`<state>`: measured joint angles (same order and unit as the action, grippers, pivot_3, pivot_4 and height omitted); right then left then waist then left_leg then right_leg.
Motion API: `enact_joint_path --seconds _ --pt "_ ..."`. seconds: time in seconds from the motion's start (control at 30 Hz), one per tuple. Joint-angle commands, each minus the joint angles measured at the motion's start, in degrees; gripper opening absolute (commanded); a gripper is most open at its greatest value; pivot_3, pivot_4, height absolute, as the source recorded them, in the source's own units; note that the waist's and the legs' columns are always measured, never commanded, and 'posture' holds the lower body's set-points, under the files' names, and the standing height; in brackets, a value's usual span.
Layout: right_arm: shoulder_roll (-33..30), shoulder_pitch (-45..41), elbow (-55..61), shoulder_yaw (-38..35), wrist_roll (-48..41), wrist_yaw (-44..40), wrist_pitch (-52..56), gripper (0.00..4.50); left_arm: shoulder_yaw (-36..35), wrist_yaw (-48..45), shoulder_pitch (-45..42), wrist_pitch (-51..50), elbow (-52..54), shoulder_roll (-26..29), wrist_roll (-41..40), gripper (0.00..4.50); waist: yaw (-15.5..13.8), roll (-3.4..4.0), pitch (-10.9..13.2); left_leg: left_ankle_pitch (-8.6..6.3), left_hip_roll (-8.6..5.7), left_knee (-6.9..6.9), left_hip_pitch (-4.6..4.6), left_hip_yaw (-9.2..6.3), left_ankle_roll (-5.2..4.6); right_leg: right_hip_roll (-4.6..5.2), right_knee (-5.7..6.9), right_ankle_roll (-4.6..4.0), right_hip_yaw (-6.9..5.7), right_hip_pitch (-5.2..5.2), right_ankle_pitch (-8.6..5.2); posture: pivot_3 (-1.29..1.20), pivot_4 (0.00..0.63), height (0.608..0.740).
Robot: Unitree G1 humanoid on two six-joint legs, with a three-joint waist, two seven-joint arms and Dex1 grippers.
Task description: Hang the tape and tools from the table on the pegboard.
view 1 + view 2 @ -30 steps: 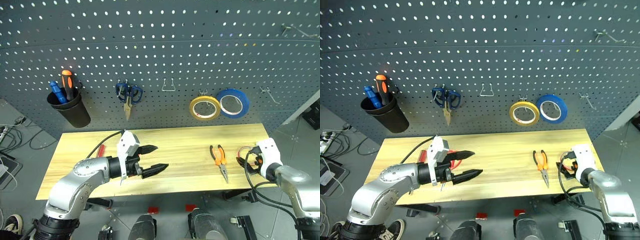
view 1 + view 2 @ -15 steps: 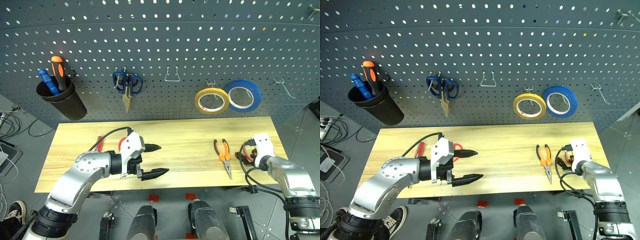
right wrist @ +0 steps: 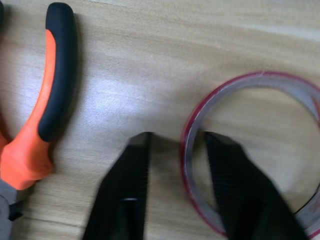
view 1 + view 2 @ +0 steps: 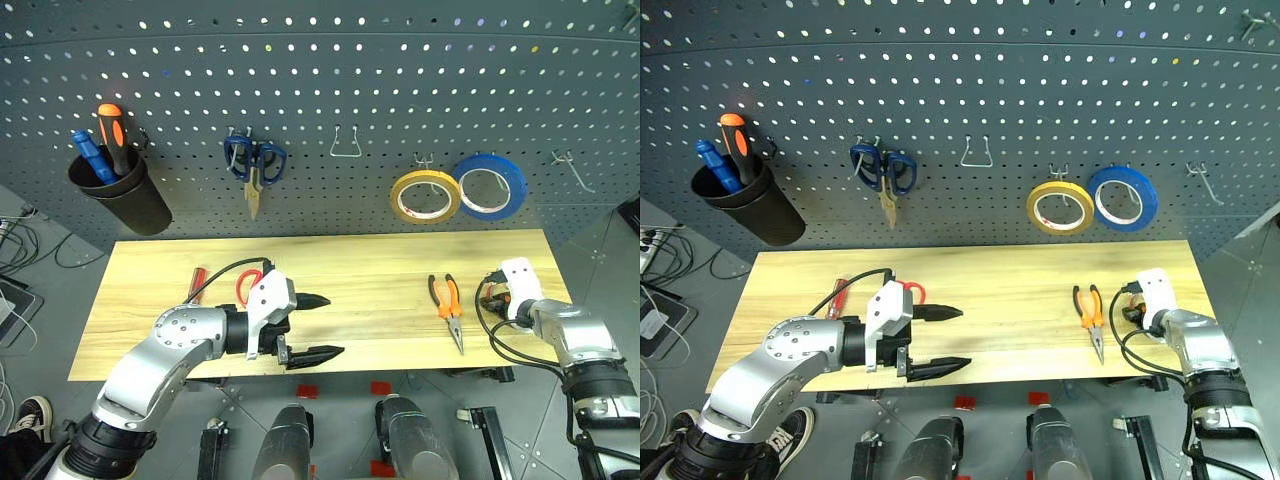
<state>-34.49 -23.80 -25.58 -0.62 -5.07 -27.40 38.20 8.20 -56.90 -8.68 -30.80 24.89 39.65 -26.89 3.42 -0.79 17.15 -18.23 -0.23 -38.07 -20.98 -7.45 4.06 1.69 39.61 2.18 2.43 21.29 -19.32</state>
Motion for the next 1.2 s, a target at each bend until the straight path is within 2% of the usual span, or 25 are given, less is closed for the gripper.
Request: enact_joint_path --seconds 0.03,0.07,0.13,0.3,0.4,0.47,0.6,0.73,0.8,0.9,1.03,1.2 --pt "0.2 1.6 -2.9 1.1 2.2 1.0 0.7 0.18 0.4 0.3 -0.3 0.9 2.3 -0.7 -0.3 4.5 -0.1 -0.1 0.0 0.0 0.01 -0.01 0.0 -0.03 0.0 0.01 -0.01 0.01 -0.01 -0.02 0.0 -0.03 0.313 0.74" --pt "0.3 1.9 -2.1 0.9 2.2 1.5 1.2 0.02 0.4 0.6 -0.4 0.6 2.3 -1.1 -0.6 4.5 -0.1 -0.14 -0.1 0.0 0.01 -0.02 0.0 -0.03 0.0 0.01 -0.01 0.01 -0.01 -0.02 0.01 -0.03 0.312 0.74" --pt "0.5 3.6 1.6 -0.1 2.0 2.9 2.1 0.02 0.6 0.7 -0.7 0.7 2.6 -1.6 -0.7 4.5 -0.3 -0.15 -0.1 0.01 0.02 -0.03 -0.01 -0.07 0.01 0.04 -0.06 0.05 -0.04 -0.06 0.03 -0.03 0.312 0.74" --pt "1.0 10.6 20.0 -5.4 2.0 8.8 5.4 0.02 0.5 1.7 -1.4 0.8 3.0 -3.4 -1.2 4.5 -0.4 -0.09 0.0 0.05 0.0 0.0 -0.22 -0.12 0.07 0.11 -0.15 0.07 -0.09 0.08 0.03 -0.07 0.309 0.74" --pt "6.3 15.8 37.4 -12.5 1.6 16.0 10.2 0.02 0.5 1.1 -2.3 1.5 2.5 -4.4 -1.5 4.5 0.0 -0.04 0.0 0.14 0.0 -0.04 -0.69 -0.09 0.22 0.33 -0.08 0.07 -0.08 0.54 0.03 -0.08 0.307 0.74" --pt "12.2 20.5 51.3 -15.0 2.1 20.7 12.0 0.02 0.3 1.0 -3.5 1.9 1.7 -5.6 -1.8 4.5 0.2 -0.02 0.0 0.18 -0.03 -0.09 -1.0 0.01 0.23 0.33 0.19 0.08 -0.1 0.96 0.04 -0.11 0.309 0.74" --pt "20.5 29.3 70.9 -12.0 5.4 26.7 8.4 0.02 -0.5 1.0 -5.7 4.1 0.0 -8.3 -2.3 4.5 0.6 0.01 0.0 0.22 0.05 0.0 -0.98 -0.11 0.28 0.27 0.24 0.09 -0.1 1.01 0.03 -0.14 0.314 0.74" --pt "20.5 32.8 80.9 -5.0 11.0 28.8 2.8 0.02 -0.9 1.8 -7.8 7.1 -1.9 -10.8 -1.5 4.5 1.5 0.05 0.0 0.32 -0.14 -0.02 -0.87 -0.04 0.26 0.27 0.31 0.25 -0.04 1.0 0.11 -0.17 0.32 0.74" --pt "21.0 30.1 81.9 -4.5 11.6 29.2 2.3 0.02 0.1 1.8 -8.7 10.2 -2.9 -11.1 1.0 4.5 1.8 0.06 0.0 0.39 -0.18 -0.05 -0.84 0.02 0.2 0.27 0.29 0.42 0.02 1.0 0.22 -0.17 0.32 0.74" --pt "21.4 23.9 78.0 -7.9 9.5 28.1 2.1 0.02 0.7 1.7 -9.4 10.8 -3.7 -11.7 1.3 4.5 2.5 0.03 0.1 0.47 -0.19 -0.04 -0.78 0.09 0.09 0.25 0.29 0.49 0.1 0.99 0.36 -0.17 0.32 0.74" --pt "21.2 16.9 68.9 -14.4 4.2 24.9 0.3 0.02 1.1 1.8 -9.7 10.9 -3.7 -12.2 1.3 4.5 2.9 0.01 0.1 0.48 -0.12 -0.01 -0.81 0.15 0.03 0.17 0.27 0.48 -0.02 0.98 0.37 -0.17 0.318 0.74" --pt "17.6 8.1 54.1 -19.8 -1.1 20.3 -4.2 0.02 1.3 2.8 -9.1 10.5 -2.7 -12.7 1.2 4.5 3.0 -0.02 0.3 0.45 -0.19 0.0 -0.86 0.29 -0.04 0.28 0.2 0.46 0.07 1.0 0.37 -0.15 0.32 0.74"
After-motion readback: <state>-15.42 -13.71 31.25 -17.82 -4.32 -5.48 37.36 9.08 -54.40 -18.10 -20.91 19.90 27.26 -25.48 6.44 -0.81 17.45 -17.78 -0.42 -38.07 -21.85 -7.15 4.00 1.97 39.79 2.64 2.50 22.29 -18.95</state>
